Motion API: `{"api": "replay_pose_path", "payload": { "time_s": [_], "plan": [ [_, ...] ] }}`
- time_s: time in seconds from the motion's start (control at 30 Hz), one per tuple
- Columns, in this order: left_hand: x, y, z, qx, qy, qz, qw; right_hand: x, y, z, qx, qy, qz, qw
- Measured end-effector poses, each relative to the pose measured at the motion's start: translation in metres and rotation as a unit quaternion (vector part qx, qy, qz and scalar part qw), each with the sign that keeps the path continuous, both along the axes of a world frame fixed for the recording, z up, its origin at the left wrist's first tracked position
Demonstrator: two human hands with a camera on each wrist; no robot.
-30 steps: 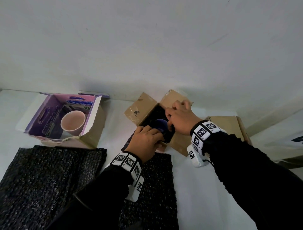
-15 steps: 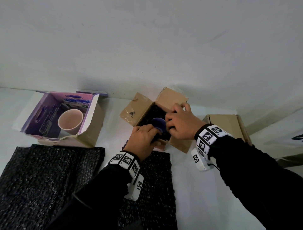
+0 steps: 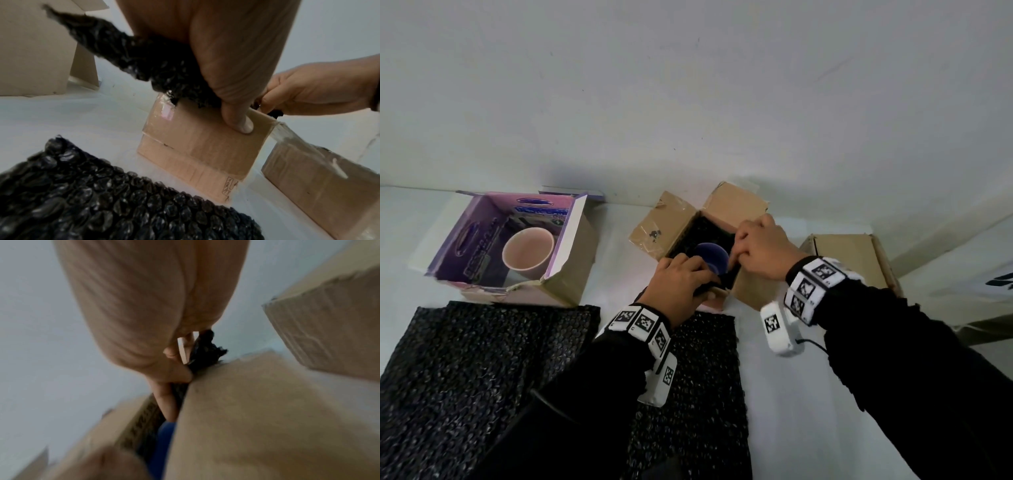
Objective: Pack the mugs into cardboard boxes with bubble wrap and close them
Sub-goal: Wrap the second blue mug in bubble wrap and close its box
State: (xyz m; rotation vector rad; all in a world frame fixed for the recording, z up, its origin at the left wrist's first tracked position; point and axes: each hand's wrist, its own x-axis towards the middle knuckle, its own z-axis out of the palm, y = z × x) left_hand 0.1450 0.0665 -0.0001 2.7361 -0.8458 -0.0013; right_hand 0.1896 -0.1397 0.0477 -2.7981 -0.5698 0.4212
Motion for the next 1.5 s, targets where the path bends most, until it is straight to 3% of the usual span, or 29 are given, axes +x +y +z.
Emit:
{"api": "replay_pose_path", "payload": {
  "time_s": [0.1, 0.23, 0.47, 0.67, 0.83, 1.0, 1.2, 1.3, 1.4, 1.5],
  "plan": [
    [-0.001, 0.002, 0.000, -0.001, 0.006, 0.000, 1.000, 0.015, -0.006, 0.005, 0.122, -0.025, -0.066, 0.990],
    [-0.001, 0.000, 0.000, -0.002, 0.003, 0.003, 1.000, 0.011, -0.004, -0.001, 0.036, -0.096, -0.113, 0.988],
    [-0.003, -0.004, -0.007, -0.013, -0.016, 0.019, 1.000, 0.008, 0.011, 0.003, -0.049, -0.090, -0.001, 0.995],
    [-0.010, -0.010, -0.007, -0.028, -0.033, 0.033, 0.999, 0.004, 0.017, 0.005, -0.088, -0.168, 0.096, 0.977],
    [-0.014, -0.013, -0.005, -0.016, -0.019, 0.041, 0.999, 0.003, 0.028, -0.002, -0.081, -0.138, 0.033, 0.987],
    [-0.014, -0.005, 0.009, -0.047, 0.022, 0.027, 0.998, 0.009, 0.031, -0.012, -0.070, -0.057, 0.043, 0.995],
    [-0.011, 0.024, 0.023, -0.102, -0.041, 0.062, 0.992, 0.002, 0.013, -0.006, 0.124, -0.084, -0.006, 0.989],
    [-0.004, 0.017, 0.023, -0.186, -0.015, 0.040, 0.982, -0.009, 0.008, -0.002, 0.197, 0.026, -0.002, 0.980],
    [0.003, 0.007, 0.024, -0.222, 0.006, 0.048, 0.974, -0.014, 0.005, -0.005, 0.138, 0.020, -0.005, 0.990],
    [0.006, 0.005, 0.025, -0.192, 0.081, 0.024, 0.978, -0.017, 0.003, -0.006, 0.054, -0.012, -0.020, 0.998]
  ]
}}
